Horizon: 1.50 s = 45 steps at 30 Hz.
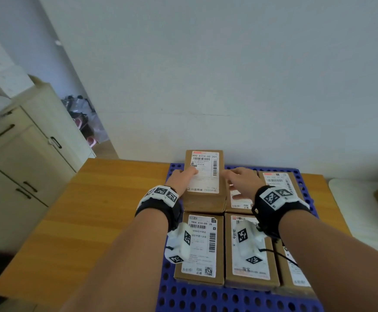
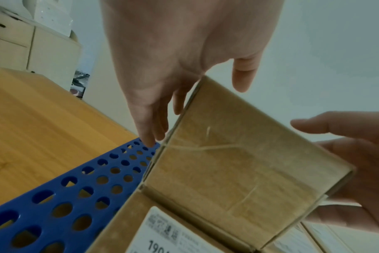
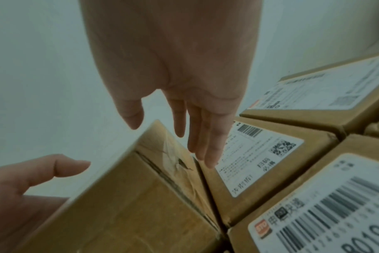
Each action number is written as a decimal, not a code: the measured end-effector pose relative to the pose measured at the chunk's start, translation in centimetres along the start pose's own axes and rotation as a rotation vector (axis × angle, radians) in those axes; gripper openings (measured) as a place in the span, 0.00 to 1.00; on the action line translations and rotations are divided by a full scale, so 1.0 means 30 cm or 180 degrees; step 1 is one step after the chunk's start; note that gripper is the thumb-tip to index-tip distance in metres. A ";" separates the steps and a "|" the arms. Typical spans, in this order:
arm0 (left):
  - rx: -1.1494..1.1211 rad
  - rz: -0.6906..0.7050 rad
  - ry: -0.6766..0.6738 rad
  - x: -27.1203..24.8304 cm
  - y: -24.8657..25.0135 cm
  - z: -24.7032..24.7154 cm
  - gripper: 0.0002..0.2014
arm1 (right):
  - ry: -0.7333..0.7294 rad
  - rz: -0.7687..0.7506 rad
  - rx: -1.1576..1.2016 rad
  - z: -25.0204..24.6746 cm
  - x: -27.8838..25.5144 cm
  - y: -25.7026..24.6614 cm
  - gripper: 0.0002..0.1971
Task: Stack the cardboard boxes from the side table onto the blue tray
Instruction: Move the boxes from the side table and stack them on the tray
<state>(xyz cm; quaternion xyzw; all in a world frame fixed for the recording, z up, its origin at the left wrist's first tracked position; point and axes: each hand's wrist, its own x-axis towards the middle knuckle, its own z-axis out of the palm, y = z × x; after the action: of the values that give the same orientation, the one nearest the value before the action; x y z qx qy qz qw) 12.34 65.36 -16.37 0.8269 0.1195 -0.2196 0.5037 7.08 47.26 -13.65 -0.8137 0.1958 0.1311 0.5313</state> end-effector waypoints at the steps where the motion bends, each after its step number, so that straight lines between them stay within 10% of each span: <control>1: 0.0087 0.0088 0.0098 -0.006 0.012 -0.006 0.49 | 0.0184 -0.0115 -0.0284 -0.012 -0.011 -0.005 0.21; 10: 0.1646 0.1581 0.0749 -0.231 0.172 0.012 0.30 | 0.0939 -0.0737 -0.2460 -0.119 -0.190 -0.005 0.20; 24: 0.2749 0.2245 -0.0354 -0.496 0.229 0.416 0.29 | 0.1566 -0.0230 -0.2230 -0.339 -0.534 0.197 0.22; 45: 0.2734 0.2546 -0.0600 -0.808 0.490 1.299 0.28 | 0.1782 0.0181 -0.1991 -1.108 -0.808 0.701 0.23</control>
<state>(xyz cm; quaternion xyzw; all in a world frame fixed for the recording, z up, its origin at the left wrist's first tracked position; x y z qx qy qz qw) -12.19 24.60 -8.62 0.9145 -0.3460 -0.1139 0.1760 -23.93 13.61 -7.22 -0.9343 0.3058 -0.0273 0.1811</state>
